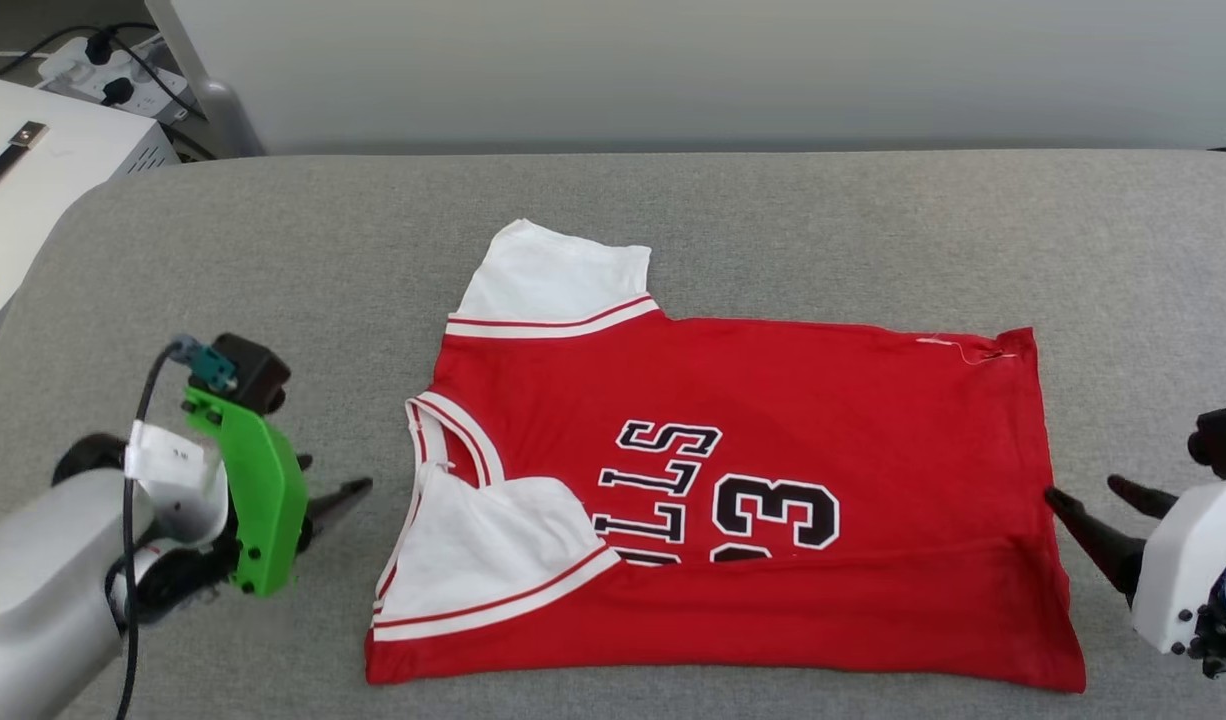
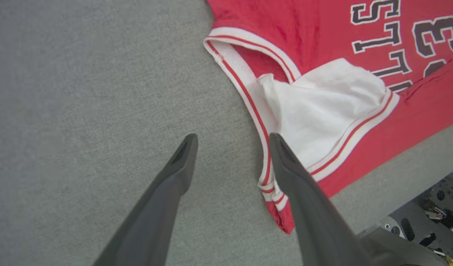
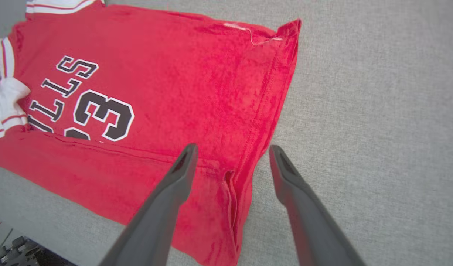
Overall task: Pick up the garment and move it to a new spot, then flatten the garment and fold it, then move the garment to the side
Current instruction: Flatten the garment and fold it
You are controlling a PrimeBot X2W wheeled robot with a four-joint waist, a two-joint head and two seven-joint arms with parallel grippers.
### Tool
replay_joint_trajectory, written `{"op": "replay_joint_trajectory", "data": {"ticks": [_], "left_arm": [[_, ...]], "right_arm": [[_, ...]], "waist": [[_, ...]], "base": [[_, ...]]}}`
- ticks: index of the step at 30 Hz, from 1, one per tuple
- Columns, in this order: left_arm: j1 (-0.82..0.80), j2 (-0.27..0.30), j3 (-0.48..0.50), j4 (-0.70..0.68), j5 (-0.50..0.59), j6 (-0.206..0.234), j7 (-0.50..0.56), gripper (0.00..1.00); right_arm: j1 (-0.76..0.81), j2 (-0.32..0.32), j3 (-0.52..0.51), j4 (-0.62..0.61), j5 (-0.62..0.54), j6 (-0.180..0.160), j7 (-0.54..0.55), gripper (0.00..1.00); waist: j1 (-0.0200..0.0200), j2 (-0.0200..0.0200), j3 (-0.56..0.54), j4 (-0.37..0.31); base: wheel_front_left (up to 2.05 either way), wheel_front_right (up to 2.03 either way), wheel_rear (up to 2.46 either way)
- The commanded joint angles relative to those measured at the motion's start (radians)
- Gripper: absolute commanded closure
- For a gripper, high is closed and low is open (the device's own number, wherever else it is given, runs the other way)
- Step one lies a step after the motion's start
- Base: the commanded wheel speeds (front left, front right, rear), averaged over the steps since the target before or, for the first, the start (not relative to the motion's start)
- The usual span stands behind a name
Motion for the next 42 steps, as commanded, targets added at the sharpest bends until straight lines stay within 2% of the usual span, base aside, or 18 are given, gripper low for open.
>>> {"op": "replay_joint_trajectory", "data": {"ticks": [1,8,14,18,26,34,42], "left_arm": [[-0.042,0.009,0.014,-0.006,0.026,0.010,-0.015,0.00],[-0.220,-0.015,0.085,0.028,0.138,0.036,-0.105,0.00],[-0.411,-0.081,0.122,0.126,0.206,0.029,-0.107,0.00],[-0.531,-0.133,0.131,0.205,0.201,0.009,-0.043,0.00],[-0.693,-0.207,0.097,0.340,0.105,-0.019,0.244,0.00],[-0.732,-0.222,0.025,0.432,0.097,-0.022,0.412,0.00],[-0.694,-0.214,-0.043,0.448,0.079,-0.023,0.474,0.00]], "right_arm": [[0.000,0.017,-0.014,-0.023,-0.021,-0.001,-0.031,0.00],[-0.034,0.122,-0.102,-0.106,-0.145,-0.001,-0.191,0.00],[-0.071,0.192,-0.116,-0.167,-0.223,-0.001,-0.245,0.00],[-0.104,0.215,-0.105,-0.196,-0.251,-0.001,-0.260,0.00],[-0.166,0.234,-0.080,-0.244,-0.275,-0.001,-0.270,0.00],[-0.205,0.237,-0.068,-0.250,-0.278,-0.001,-0.268,0.00],[-0.216,0.241,-0.061,-0.224,-0.269,-0.001,-0.279,0.00]], "waist": [[0.0000,0.0000,0.009,-0.010],[0.0000,0.0000,0.098,-0.050],[0.0000,0.0000,0.226,-0.102],[0.0000,0.0000,0.300,-0.138],[0.0000,0.0000,0.420,-0.201],[0.0000,0.0000,0.479,-0.234],[0.0000,0.0000,0.492,-0.236]], "base": [[0.00,0.00,0.00],[0.00,0.00,0.00],[0.00,0.00,0.00],[0.00,0.00,0.00],[0.00,0.00,0.00],[0.00,0.00,0.00],[0.00,0.00,0.00]]}}
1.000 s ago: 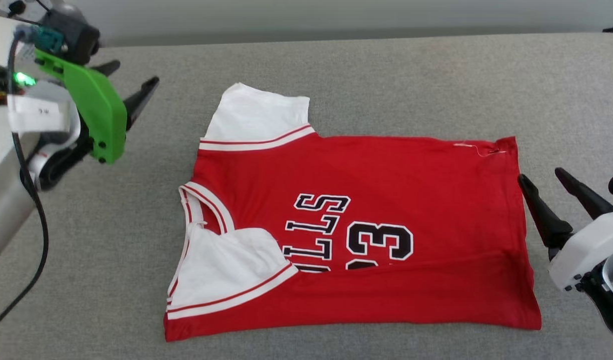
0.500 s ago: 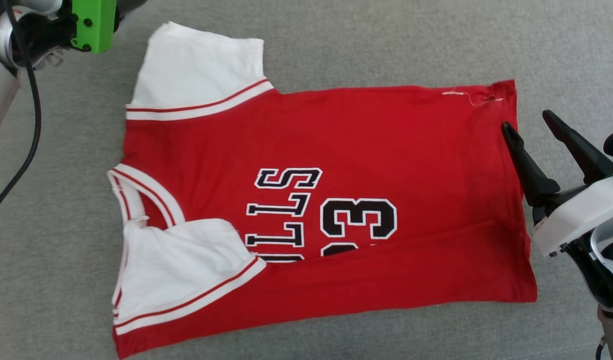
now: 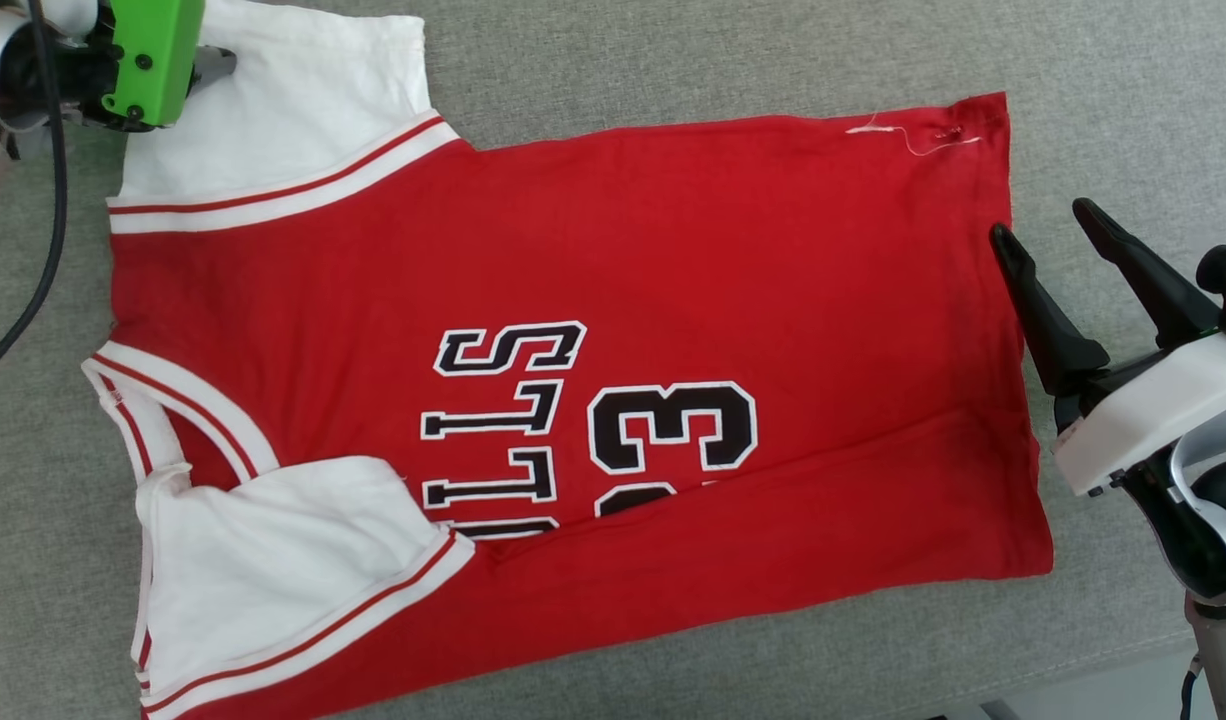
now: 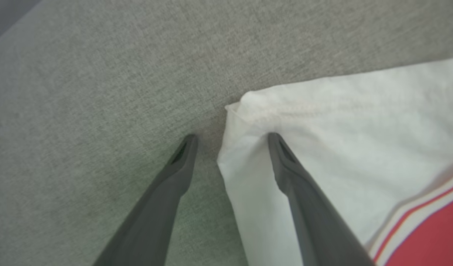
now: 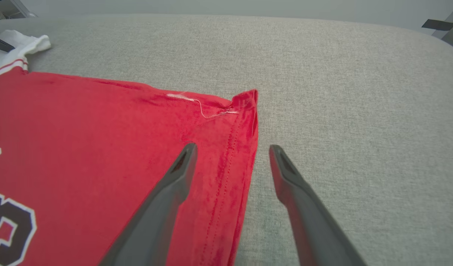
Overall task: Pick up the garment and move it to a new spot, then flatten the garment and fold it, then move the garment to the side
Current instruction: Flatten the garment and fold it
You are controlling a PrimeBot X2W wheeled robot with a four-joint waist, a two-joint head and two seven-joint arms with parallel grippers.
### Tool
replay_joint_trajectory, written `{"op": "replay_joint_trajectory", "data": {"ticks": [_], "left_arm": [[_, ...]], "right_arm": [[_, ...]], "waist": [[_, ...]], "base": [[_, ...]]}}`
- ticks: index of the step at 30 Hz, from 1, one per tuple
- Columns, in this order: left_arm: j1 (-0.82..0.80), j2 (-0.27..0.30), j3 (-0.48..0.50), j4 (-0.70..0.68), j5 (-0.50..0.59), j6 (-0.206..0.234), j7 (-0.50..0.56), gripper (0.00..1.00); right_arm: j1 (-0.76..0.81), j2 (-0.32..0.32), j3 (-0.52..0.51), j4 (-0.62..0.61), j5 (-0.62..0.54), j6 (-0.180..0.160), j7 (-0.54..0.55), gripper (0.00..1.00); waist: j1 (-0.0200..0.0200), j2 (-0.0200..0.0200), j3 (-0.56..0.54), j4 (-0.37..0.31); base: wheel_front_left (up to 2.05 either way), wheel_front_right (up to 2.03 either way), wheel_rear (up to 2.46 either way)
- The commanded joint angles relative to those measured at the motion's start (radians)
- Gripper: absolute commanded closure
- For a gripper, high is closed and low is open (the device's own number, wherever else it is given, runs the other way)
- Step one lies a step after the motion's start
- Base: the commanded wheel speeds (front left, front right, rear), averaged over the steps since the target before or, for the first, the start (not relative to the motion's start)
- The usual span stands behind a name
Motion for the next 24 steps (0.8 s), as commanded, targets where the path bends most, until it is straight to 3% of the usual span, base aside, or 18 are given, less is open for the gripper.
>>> {"op": "replay_joint_trajectory", "data": {"ticks": [1,7,13,17,24], "left_arm": [[0.048,-0.007,-0.030,0.001,-0.018,-0.002,0.015,1.00],[0.058,0.005,-0.046,-0.034,-0.033,-0.003,-0.038,1.00],[0.059,0.001,-0.063,-0.095,-0.011,-0.003,-0.154,1.00],[0.077,0.003,-0.075,-0.157,0.001,-0.003,-0.226,1.00],[0.101,0.006,-0.088,-0.243,0.020,-0.003,-0.303,1.00]], "right_arm": [[-0.021,0.002,-0.003,0.005,0.004,-0.001,-0.006,0.00],[-0.053,-0.024,-0.022,0.016,0.016,-0.001,-0.001,0.00],[-0.140,-0.114,-0.039,0.026,0.030,-0.001,0.066,0.00],[-0.212,-0.194,-0.013,0.059,0.077,-0.001,0.194,0.00],[-0.333,-0.302,0.104,0.177,0.240,-0.001,0.546,0.00]], "waist": [[-0.0001,-0.0001,-0.002,0.000],[-0.0001,-0.0001,-0.052,0.027],[-0.0001,-0.0001,-0.126,0.077],[-0.0001,-0.0001,-0.165,0.114],[-0.0001,-0.0001,-0.181,0.169]], "base": [[0.00,0.00,0.00],[0.00,0.00,0.00],[0.00,0.00,0.00],[0.00,0.00,0.00],[0.00,0.00,0.00]]}}
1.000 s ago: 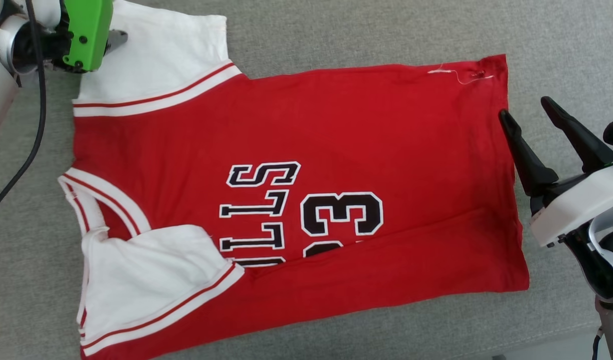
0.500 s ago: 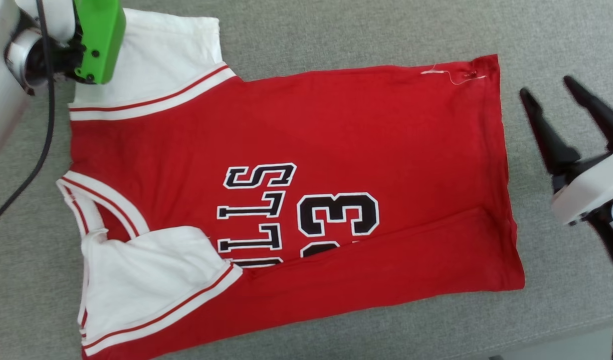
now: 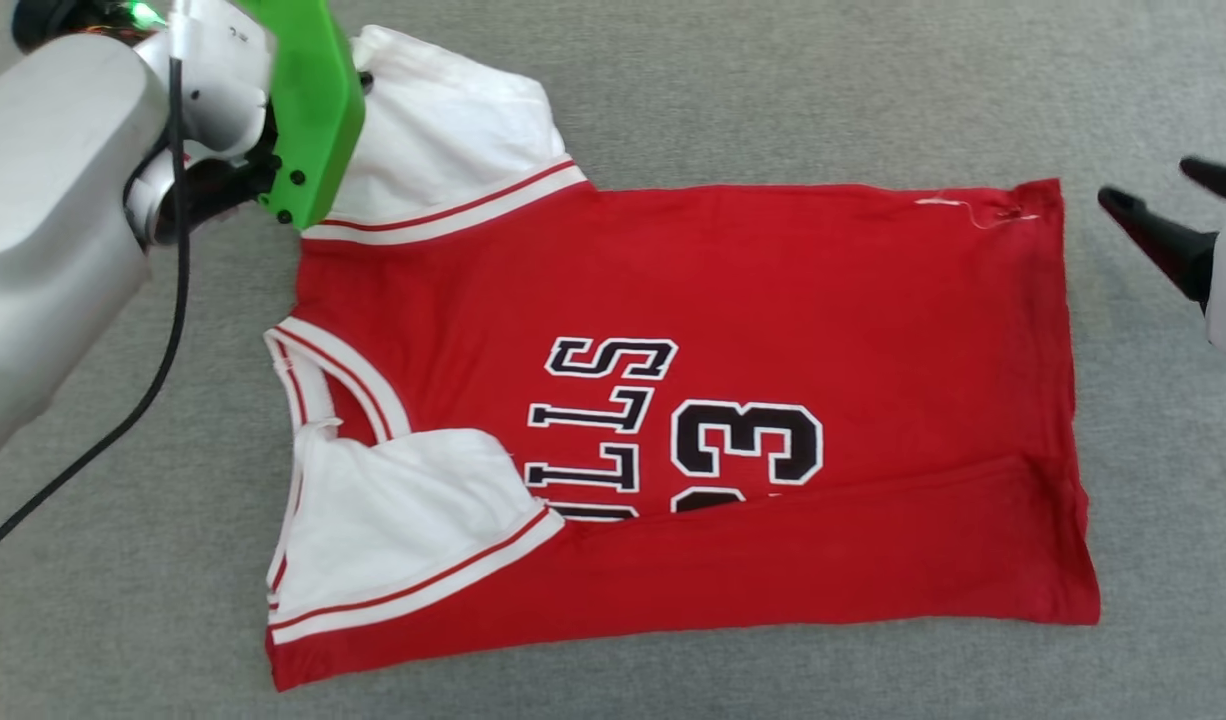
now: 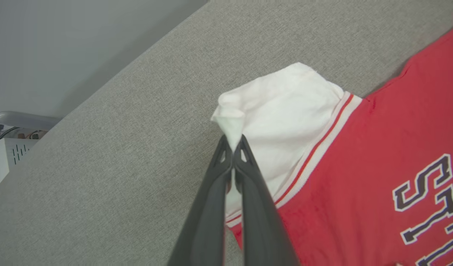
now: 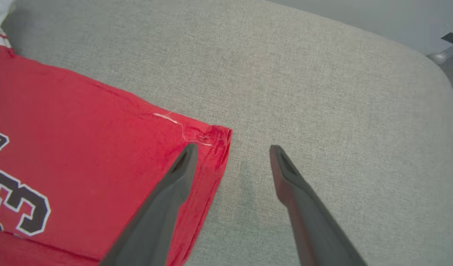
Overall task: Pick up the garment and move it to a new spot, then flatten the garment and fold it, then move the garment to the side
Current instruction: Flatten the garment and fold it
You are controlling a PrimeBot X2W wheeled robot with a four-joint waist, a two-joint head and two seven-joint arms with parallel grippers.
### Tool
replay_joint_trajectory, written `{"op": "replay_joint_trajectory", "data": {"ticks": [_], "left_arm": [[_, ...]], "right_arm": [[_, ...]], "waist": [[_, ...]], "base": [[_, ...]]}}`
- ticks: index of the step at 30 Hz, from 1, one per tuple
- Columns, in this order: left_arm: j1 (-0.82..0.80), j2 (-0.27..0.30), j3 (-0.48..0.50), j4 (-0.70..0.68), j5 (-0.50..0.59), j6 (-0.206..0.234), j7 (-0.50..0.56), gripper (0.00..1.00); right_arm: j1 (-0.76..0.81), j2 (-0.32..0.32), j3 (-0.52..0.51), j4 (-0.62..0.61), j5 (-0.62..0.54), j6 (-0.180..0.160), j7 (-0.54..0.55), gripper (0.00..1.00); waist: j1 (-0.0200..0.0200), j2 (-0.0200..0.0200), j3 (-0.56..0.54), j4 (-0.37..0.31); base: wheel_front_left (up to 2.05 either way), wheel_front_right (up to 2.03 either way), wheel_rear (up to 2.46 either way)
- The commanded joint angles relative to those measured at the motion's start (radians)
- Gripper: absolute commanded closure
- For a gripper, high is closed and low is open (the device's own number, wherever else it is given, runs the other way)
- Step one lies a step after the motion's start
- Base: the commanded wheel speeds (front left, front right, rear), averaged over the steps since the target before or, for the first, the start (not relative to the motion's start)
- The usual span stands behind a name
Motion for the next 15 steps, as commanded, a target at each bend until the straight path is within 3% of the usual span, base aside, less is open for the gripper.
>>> {"op": "replay_joint_trajectory", "data": {"ticks": [1,7,15], "left_arm": [[0.014,-0.001,-0.002,-0.010,0.007,-0.003,-0.014,1.00],[-0.009,-0.013,-0.006,-0.055,0.028,-0.003,-0.037,1.00],[-0.053,-0.022,-0.009,-0.085,0.054,-0.003,-0.060,1.00]], "right_arm": [[-0.033,-0.007,0.015,0.026,0.025,-0.001,0.056,0.00],[-0.117,-0.007,0.056,0.152,0.039,-0.001,0.222,0.00],[-0.194,0.056,0.088,0.316,-0.030,-0.001,0.222,0.00]], "waist": [[0.0000,-0.0001,-0.014,0.040],[0.0000,-0.0001,0.032,0.085],[0.0000,-0.0001,0.100,0.120]], "base": [[0.00,0.00,0.00],[0.00,0.00,0.00],[0.00,0.00,0.00]]}}
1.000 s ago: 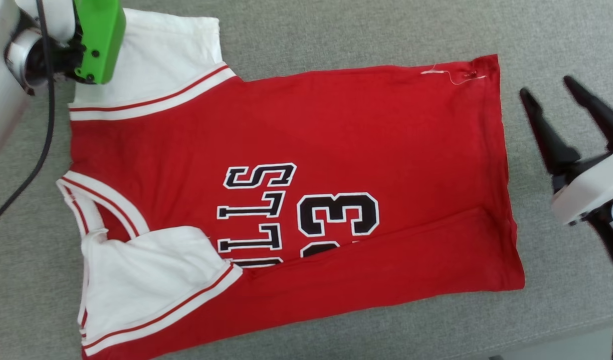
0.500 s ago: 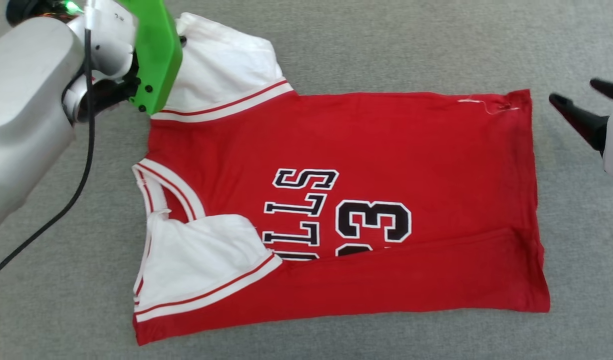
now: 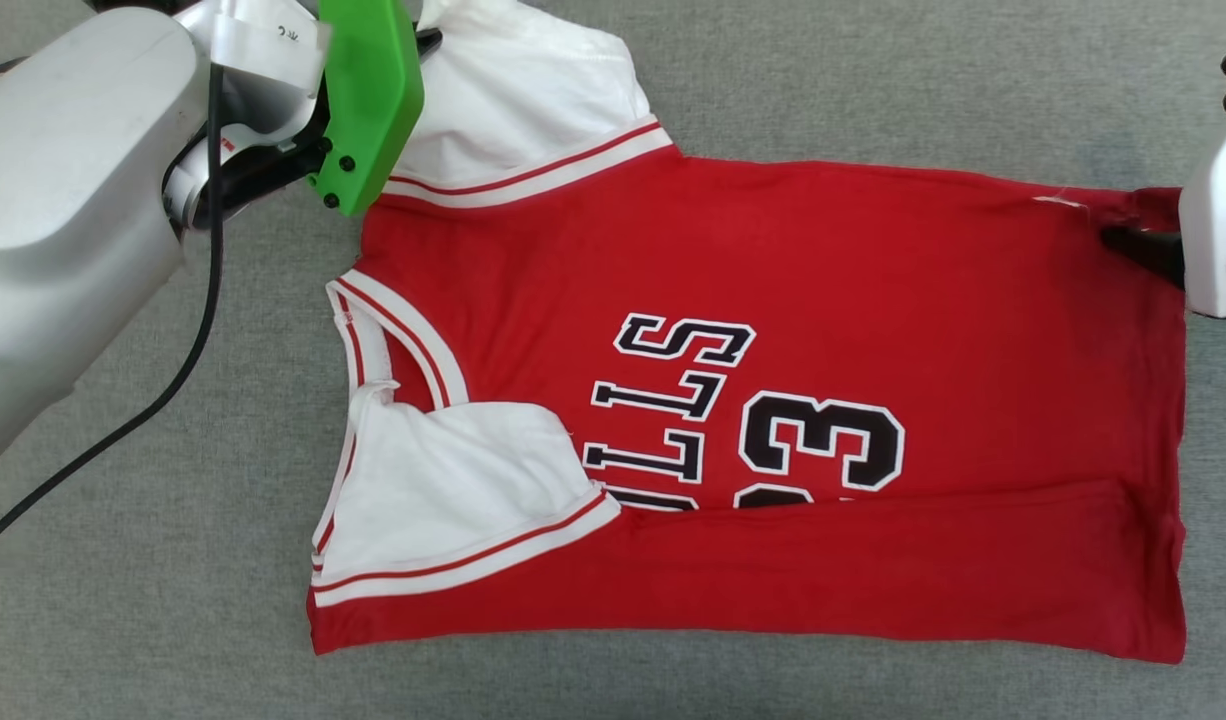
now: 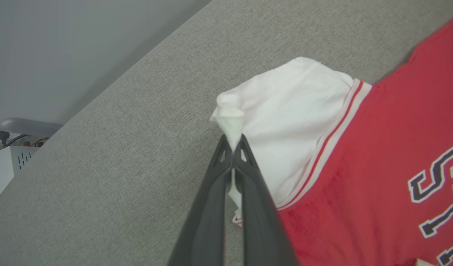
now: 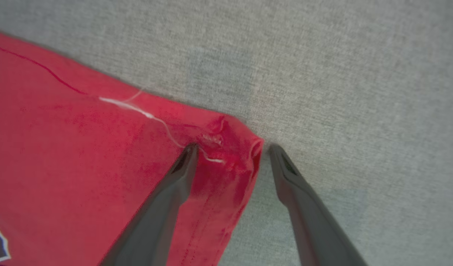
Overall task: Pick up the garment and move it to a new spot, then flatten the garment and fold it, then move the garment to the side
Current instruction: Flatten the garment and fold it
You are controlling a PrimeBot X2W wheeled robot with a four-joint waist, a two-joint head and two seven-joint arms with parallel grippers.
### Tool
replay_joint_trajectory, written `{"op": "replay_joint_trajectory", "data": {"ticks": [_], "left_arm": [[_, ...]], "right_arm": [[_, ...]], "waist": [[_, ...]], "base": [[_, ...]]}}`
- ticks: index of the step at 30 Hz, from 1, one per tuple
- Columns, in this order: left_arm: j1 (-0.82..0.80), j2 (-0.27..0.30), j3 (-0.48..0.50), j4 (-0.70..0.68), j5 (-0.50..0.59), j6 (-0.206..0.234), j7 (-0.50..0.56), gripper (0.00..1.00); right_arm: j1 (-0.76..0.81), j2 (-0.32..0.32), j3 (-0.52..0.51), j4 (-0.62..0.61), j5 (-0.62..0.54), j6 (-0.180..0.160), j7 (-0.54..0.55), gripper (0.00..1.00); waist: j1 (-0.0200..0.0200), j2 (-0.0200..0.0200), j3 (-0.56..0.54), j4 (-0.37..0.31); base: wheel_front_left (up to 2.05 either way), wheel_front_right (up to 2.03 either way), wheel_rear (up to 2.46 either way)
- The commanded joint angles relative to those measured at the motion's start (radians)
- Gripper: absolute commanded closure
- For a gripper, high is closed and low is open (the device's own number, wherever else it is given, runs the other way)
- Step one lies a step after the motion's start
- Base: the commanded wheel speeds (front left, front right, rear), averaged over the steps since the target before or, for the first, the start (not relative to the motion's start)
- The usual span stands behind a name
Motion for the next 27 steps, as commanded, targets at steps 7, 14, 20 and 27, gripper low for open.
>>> {"op": "replay_joint_trajectory", "data": {"ticks": [7,14,20,27], "left_arm": [[0.001,0.007,-0.003,0.012,0.018,-0.003,-0.016,1.00],[0.074,0.016,-0.004,0.041,-0.003,-0.003,-0.052,1.00],[0.158,0.031,-0.004,0.027,-0.003,-0.003,-0.113,1.00],[0.308,0.075,-0.004,-0.034,0.017,-0.001,-0.168,1.00]], "right_arm": [[0.006,0.029,0.093,0.103,0.017,-0.001,-0.079,1.00],[0.009,0.019,0.080,0.110,0.059,-0.001,-0.282,1.00],[0.093,-0.015,0.110,0.054,0.089,-0.001,-0.412,1.00],[0.253,-0.054,0.122,-0.027,0.112,-0.001,-0.534,1.00]], "waist": [[-0.0001,0.0000,0.024,0.002],[-0.0001,0.0000,-0.076,-0.015],[-0.0001,0.0000,-0.172,-0.016],[-0.0001,0.0000,-0.274,-0.009]], "base": [[0.00,0.00,0.00],[0.00,0.00,0.00],[0.00,0.00,0.00],[0.00,0.00,0.00]]}}
